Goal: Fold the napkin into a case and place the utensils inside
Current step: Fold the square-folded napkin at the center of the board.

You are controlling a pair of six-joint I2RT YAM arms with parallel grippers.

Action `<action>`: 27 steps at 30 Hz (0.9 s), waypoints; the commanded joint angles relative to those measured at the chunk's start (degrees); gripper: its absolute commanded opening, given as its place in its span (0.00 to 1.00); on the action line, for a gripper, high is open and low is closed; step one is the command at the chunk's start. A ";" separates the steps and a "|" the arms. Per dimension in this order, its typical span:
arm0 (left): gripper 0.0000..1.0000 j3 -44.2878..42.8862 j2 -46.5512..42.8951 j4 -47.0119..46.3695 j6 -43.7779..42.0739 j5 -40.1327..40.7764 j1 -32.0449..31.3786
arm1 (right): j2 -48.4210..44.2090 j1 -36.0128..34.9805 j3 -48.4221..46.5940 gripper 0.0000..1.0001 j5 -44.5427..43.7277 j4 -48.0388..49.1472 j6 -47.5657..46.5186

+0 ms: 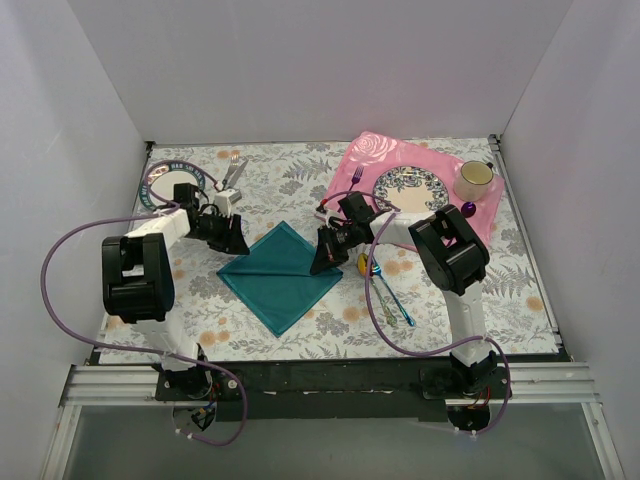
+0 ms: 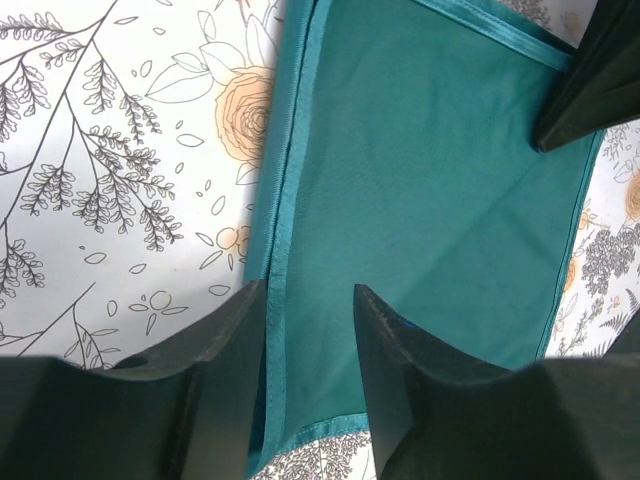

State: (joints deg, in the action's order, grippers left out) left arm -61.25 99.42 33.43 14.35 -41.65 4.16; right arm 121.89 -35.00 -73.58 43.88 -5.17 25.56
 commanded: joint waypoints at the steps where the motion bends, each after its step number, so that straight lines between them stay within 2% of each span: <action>1: 0.36 -2.81 0.95 -1.79 0.06 0.87 -0.38 | 0.55 -0.15 0.46 0.06 -3.36 -1.69 -1.74; 7: 0.33 -3.96 2.54 -3.37 0.50 1.04 -1.61 | 0.55 -0.15 0.63 0.06 -3.36 -1.77 -1.83; 13: 0.33 -9.75 7.10 -6.80 3.14 1.48 -3.37 | 0.99 -0.15 0.19 0.06 -3.36 -1.69 -1.57; 16: 0.33 -13.18 10.26 -7.94 3.84 2.71 -7.32 | 0.98 -0.06 0.28 0.06 -3.36 -1.60 -1.57; 27: 0.33 -18.20 16.07 -10.67 6.83 2.71 -10.93 | 0.90 -0.15 0.46 0.06 -3.27 -1.51 -1.57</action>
State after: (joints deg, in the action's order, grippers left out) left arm -76.95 115.57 24.29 20.18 -38.79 -6.50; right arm 121.89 -35.00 -73.58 43.86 -5.17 25.54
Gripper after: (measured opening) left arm 0.334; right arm 0.065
